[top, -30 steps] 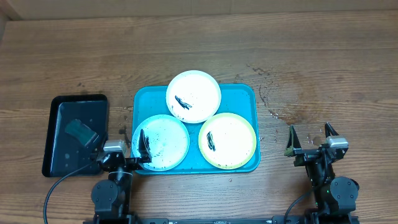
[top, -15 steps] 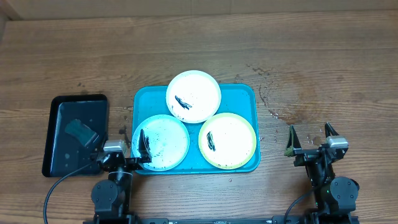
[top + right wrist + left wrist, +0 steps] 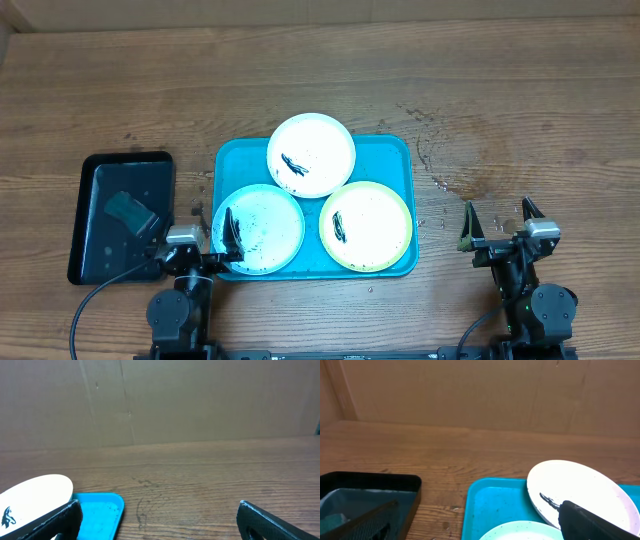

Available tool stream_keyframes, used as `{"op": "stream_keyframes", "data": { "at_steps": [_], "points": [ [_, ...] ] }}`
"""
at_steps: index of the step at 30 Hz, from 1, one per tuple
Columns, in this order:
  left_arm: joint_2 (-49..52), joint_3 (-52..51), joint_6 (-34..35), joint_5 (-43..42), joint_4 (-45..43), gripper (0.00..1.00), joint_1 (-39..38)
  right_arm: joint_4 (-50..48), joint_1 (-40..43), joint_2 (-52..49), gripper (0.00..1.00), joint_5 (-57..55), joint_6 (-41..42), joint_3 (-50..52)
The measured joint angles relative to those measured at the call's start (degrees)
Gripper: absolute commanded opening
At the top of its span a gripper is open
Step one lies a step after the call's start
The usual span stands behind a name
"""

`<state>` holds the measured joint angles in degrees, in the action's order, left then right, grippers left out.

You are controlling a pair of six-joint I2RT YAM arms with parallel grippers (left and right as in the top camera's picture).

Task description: Clean dirty plates on tray and stack at the side

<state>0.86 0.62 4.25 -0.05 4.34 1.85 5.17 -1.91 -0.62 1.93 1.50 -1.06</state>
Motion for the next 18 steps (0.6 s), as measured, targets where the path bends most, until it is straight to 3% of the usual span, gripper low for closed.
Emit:
{"op": "stream_keyframes", "data": {
  "at_steps": [5, 10, 12, 14, 18],
  "points": [
    [0.00, -0.02, 14.38, -12.98, -1.31, 1.00, 0.00, -0.04, 0.00, 0.00, 1.00, -0.02, 0.02, 0.00],
    [0.00, -0.11, 41.48, -25.53, -4.15, 1.00, 0.00, -0.02, 0.00, 0.00, 1.00, -0.02, -0.02, 0.00],
    [0.07, -0.15, 49.66, -26.77, -10.75, 1.00, 0.00, 0.02, 0.00, 0.00, 1.00, 0.00, 0.00, 0.00],
    [0.00, -0.02, 49.79, -26.97, -20.81, 1.00, 0.00, -0.04, 0.00, -0.02, 1.00, -0.02, 0.00, 0.00],
    [0.00, 1.84, 44.06, -22.75, -20.59, 1.00, 0.00, -0.04, 0.00, -0.02, 1.00, -0.02, 0.00, 0.00]
  ]
}}
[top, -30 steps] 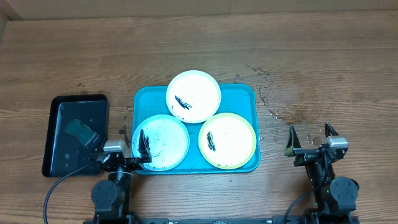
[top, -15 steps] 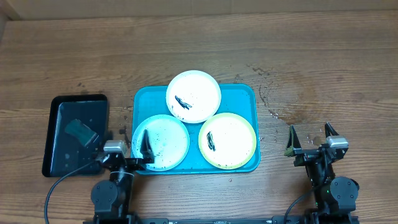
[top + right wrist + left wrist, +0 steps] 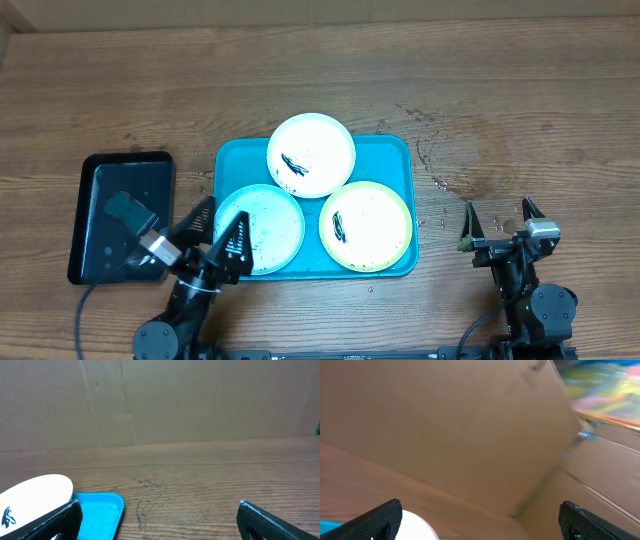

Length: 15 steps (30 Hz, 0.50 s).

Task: Clean dirty plates on tray and stack at the side
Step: 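Move the left gripper to the black basin and grasp the green sponge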

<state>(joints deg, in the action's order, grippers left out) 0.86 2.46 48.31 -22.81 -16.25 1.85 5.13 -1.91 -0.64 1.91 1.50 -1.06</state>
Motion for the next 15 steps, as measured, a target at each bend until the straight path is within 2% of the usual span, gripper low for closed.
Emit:
{"op": "stream_keyframes", "data": {
  "at_steps": [5, 7, 11, 15],
  "points": [
    [0.42, 11.69, -6.36, 11.32, 14.10, 1.00, 0.00, 0.04, 0.00, 0.00, 1.00, 0.00, 0.02, 0.00],
    [1.55, 16.94, -8.63, 14.34, 22.77, 1.00, 0.00, 0.02, 0.00, 0.00, 1.00, 0.02, -0.02, 0.00],
    [10.80, 29.73, -12.41, 24.68, 41.11, 1.00, 0.00, 0.04, 0.00, 0.00, 1.00, 0.00, 0.00, 0.00],
    [22.34, 41.38, -14.91, 32.04, 48.24, 1.00, -0.02, 0.09, 0.02, 0.00, 1.00, 0.00, -0.02, 0.00]
  ]
}}
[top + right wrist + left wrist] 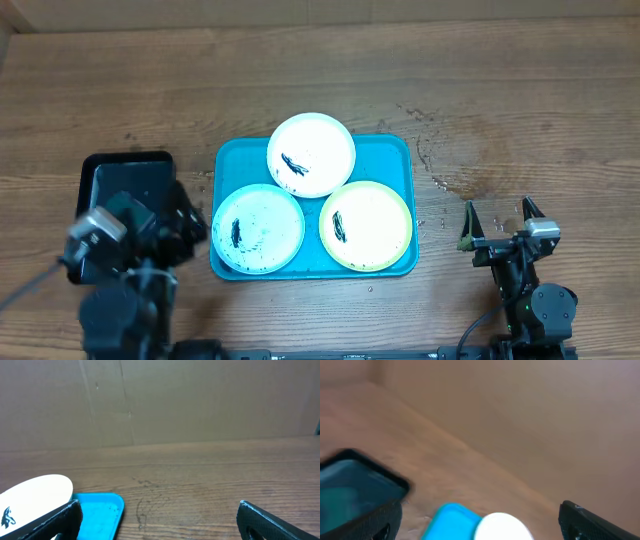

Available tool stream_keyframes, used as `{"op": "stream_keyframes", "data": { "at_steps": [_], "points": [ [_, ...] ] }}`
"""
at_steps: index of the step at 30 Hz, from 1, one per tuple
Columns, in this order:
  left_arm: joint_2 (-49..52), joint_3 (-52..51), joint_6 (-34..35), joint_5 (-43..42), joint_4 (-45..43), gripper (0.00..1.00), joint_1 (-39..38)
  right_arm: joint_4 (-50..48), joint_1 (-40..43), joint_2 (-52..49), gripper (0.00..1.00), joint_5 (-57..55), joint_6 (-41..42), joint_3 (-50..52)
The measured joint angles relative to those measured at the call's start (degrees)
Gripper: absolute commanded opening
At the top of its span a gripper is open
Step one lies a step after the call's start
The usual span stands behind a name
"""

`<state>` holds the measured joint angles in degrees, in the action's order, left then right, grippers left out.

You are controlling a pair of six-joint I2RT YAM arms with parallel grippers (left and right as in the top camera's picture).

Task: Clean dirty plates on tray and stack at the side
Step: 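Move the left gripper to the black basin and grasp the green sponge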

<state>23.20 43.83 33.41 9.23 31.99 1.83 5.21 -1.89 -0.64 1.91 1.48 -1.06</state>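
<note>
A blue tray [385, 150] holds three smudged plates: a white plate [311, 154] at the back, a light blue plate [258, 228] front left and a green-rimmed plate [365, 226] front right. My left gripper [180, 228] is raised over the right front part of the black tray [125, 160], wide open and empty. Its blurred wrist view shows the black tray [360, 477], the blue tray [452, 520] and the white plate [502, 527]. My right gripper [497, 222] stands open and empty at the front right, clear of the blue tray [97, 510].
A dark sponge [125, 207] lies in the black tray, partly under my left arm. Wet marks [440, 165] stain the wood to the right of the blue tray. A cardboard wall [160, 400] stands behind the table.
My left gripper was by the light blue plate's front left edge; now it is further left, over the black tray. The right arm and all the plates are where they were.
At first my left gripper sat low at the table's front with one finger over the light blue plate's left edge. Then it was lifted and tilted, open, beside that plate. Now it hangs open above the black tray. The right gripper stayed still throughout.
</note>
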Motion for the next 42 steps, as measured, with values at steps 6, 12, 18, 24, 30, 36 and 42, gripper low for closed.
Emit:
{"op": "stream_keyframes", "data": {
  "at_steps": [6, 12, 18, 24, 30, 36, 42],
  "points": [
    [25.33, 16.26, -2.19, 14.29, 12.11, 1.00, 1.73, -0.13, -0.02, 0.00, 1.00, -0.02, 0.02, 0.00],
    [46.18, 19.82, -4.09, 15.21, 14.58, 1.00, 5.20, -0.04, -0.02, 0.00, 1.00, 0.00, 0.02, 0.00],
    [55.78, 19.87, -5.70, 14.84, 16.98, 1.00, 9.20, -0.07, -0.02, 0.00, 1.00, 0.02, 0.02, 0.00],
    [60.26, 19.93, 0.79, 5.68, 20.31, 1.00, 24.17, -0.07, -0.02, 0.00, 1.00, 0.00, 0.02, 0.00],
    [65.90, 20.00, -1.31, -6.45, 23.26, 0.98, 30.86, -0.04, 0.00, 0.00, 1.00, 0.00, 0.02, 0.00],
    [74.69, 20.00, -8.83, -15.63, 17.16, 1.00, 30.91, -0.09, -0.02, 0.00, 1.00, 0.00, 0.00, 0.00],
    [79.41, 20.00, -13.97, -18.40, 14.16, 0.92, 30.91, -0.07, -0.02, 0.00, 1.00, 0.00, 0.00, 0.00]
  ]
}}
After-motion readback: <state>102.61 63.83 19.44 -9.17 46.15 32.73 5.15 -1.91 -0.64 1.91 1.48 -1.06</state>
